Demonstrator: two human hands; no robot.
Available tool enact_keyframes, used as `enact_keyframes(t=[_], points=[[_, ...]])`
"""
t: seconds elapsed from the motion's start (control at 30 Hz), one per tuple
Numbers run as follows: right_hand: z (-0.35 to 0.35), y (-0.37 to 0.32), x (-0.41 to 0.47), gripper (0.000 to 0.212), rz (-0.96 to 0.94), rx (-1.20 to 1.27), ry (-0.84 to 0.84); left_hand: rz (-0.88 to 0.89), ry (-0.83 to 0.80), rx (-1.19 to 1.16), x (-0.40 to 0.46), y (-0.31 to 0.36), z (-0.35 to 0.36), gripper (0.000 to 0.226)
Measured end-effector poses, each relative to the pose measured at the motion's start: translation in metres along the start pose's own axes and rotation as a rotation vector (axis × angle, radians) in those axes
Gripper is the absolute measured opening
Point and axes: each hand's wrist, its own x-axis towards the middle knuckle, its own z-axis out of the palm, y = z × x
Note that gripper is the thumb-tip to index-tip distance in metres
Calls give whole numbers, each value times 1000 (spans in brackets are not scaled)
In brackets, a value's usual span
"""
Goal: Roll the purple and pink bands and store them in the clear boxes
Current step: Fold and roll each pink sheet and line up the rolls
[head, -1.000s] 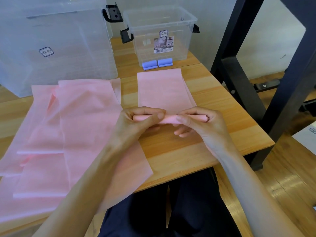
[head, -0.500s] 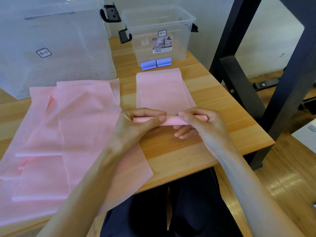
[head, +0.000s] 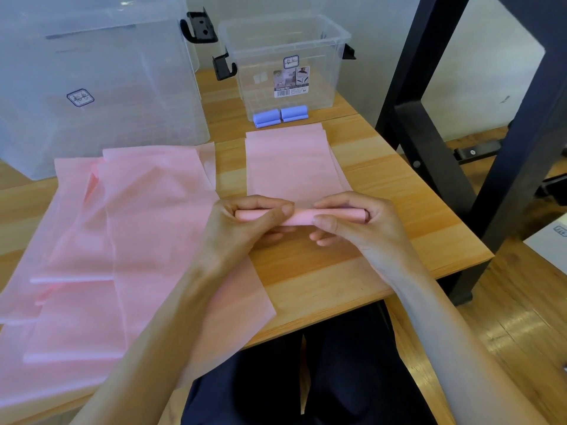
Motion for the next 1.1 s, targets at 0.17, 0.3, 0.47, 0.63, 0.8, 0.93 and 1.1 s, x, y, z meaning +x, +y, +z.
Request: enact_keyframes(t=[0.17, 0.3, 0.47, 0.63, 0.8, 0.93, 1.1], points=[[0, 0, 0, 24, 22, -1, 47, 65, -22, 111, 1, 0, -1, 19], [0, -1, 0, 26, 21, 6, 11, 66, 0, 78, 1, -1, -1, 15], [0, 0, -1, 23, -8, -22, -11, 37, 0, 70, 2, -1, -2, 21], [0, 0, -1, 25, 8, -10, 23, 101, -15, 109, 2, -1, -2, 19], [0, 0, 0, 21, -5, -23, 1, 82, -1, 90, 2, -3, -2, 16], [1, 1, 0, 22, 1, 2, 60, 98, -54, 127, 1, -3, -2, 18], [0, 0, 0, 28, 14, -3, -13, 52, 17, 37, 2, -2, -1, 13]])
